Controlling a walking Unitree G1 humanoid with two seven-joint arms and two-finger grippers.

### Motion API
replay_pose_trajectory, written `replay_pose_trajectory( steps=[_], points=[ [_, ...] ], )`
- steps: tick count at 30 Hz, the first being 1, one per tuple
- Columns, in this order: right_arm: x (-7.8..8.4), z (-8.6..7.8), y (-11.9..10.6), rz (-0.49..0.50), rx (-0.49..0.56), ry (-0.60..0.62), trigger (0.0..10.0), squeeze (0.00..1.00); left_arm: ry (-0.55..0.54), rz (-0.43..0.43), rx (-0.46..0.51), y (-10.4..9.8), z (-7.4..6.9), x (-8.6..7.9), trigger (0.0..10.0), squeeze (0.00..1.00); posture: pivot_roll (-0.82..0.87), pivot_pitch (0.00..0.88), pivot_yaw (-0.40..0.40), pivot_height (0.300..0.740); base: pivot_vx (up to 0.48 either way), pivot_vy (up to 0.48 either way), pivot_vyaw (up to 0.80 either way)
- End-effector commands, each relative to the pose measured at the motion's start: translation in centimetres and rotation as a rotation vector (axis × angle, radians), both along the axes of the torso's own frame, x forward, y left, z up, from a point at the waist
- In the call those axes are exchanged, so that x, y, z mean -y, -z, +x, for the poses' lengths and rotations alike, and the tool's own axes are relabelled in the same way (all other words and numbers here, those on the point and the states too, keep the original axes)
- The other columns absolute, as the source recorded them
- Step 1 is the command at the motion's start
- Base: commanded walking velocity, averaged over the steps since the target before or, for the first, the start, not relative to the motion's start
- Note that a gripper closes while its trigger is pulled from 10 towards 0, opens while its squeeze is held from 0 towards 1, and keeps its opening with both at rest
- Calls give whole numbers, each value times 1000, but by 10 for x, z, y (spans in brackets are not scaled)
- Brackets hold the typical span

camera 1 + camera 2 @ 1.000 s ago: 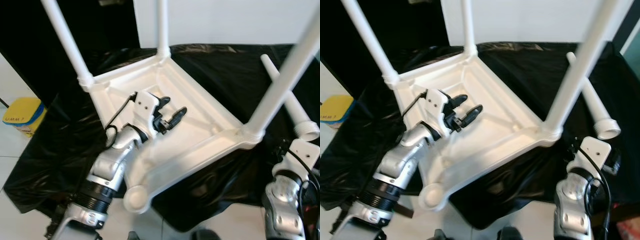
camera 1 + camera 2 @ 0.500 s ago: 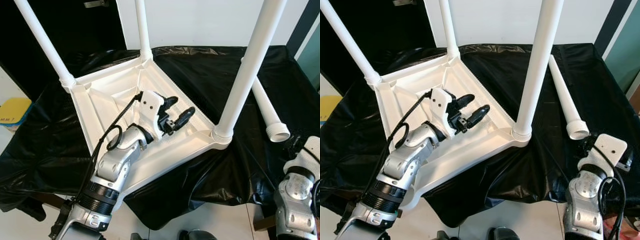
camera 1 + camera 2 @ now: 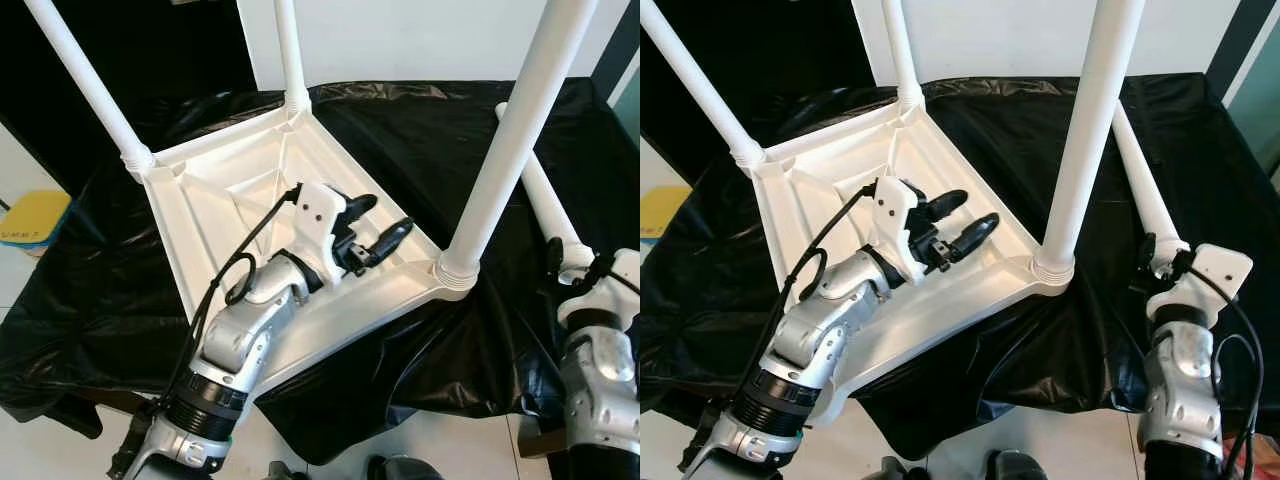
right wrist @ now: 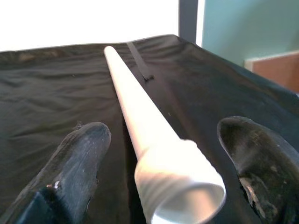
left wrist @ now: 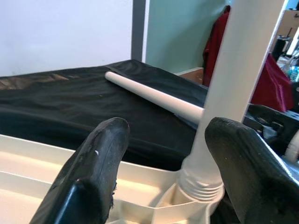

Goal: Building children table

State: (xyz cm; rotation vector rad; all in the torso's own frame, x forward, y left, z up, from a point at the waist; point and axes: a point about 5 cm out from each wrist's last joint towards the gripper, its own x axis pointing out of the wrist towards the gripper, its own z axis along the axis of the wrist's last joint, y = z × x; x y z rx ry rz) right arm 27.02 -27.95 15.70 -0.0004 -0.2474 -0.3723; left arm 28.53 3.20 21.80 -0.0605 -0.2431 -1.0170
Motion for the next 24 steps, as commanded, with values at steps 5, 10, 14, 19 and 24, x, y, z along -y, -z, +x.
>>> replay_pose_trajectory(
  steps=[5, 10, 14, 19, 24],
  points=[
    [25, 3, 6, -31, -57, -35, 10000, 1000, 30, 21, -21, 3, -7, 1, 10000, 0, -188, 153, 81, 740, 0, 0, 0],
    [34, 4, 5, -42, -74, -82, 10000, 1000, 28, 23, -23, 3, -7, 0, 10000, 0, -186, 153, 81, 740, 0, 0, 0],
    [44, 7, 4, -47, -126, -232, 10000, 12, 32, 23, -28, 4, -9, 1, 10000, 0, -190, 154, 82, 740, 0, 0, 0],
    [47, 13, 10, -84, -219, -385, 10000, 0, 40, 23, -33, 3, -11, 3, 10000, 0, -187, 148, 81, 740, 0, 0, 0],
    [44, 17, 15, -84, -246, -429, 10000, 0, 51, 23, -37, 3, -12, 4, 10000, 0, -184, 143, 81, 740, 0, 0, 0]
  ],
)
